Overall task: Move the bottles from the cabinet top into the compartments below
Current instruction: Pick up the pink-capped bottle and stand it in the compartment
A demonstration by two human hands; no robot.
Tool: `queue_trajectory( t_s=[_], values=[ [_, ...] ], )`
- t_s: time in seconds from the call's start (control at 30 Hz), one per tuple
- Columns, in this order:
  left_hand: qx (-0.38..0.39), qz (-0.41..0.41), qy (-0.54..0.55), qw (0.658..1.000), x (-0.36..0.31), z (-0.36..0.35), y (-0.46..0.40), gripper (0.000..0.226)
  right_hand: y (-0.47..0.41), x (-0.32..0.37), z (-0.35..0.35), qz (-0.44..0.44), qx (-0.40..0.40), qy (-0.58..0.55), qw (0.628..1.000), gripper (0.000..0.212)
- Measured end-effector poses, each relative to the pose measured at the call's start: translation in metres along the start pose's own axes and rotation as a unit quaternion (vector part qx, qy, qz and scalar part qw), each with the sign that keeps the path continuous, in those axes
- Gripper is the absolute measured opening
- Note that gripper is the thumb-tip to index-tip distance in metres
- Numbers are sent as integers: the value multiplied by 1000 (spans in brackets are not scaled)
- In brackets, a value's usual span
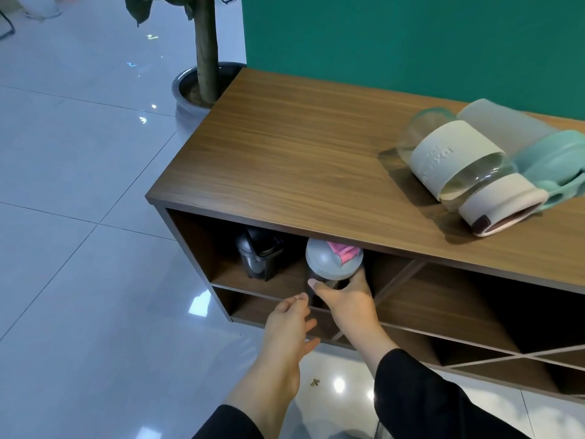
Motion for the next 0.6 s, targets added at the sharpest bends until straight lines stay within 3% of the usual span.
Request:
queue_trajectory(
  t_s=[0.27,0.4,0.47,0.53,0.6],
  values=[
    [-2,3,-10,1000,-2,-3,2,41,-2,-5,-3,-19,11,7,1000,61],
    [-2,6,-7,1000,-4,-1,3,33,9,-13,-6,-34,31,63,997,94],
    [-4,-5,-14,1000,-5,3,3,23,31,-21,-9,-59,66,37,995,97],
    [-13,-26,-34,999,-9,5,6,16,62,-24,0,-68,90,20,993,78],
    [-21,-55,-64,996,-13,4,10,16,92,-15,15,-38,99,30,994,41]
  ],
)
Point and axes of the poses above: each hand's wrist, its own y-axis away from the middle knuckle, its own z-axis out of the back of the hand, x = y × z, the point moved 8 cm from there along -y, towards the middle knuckle, and after that the axes turned 2 degrees about z, right-handed, at the moved point
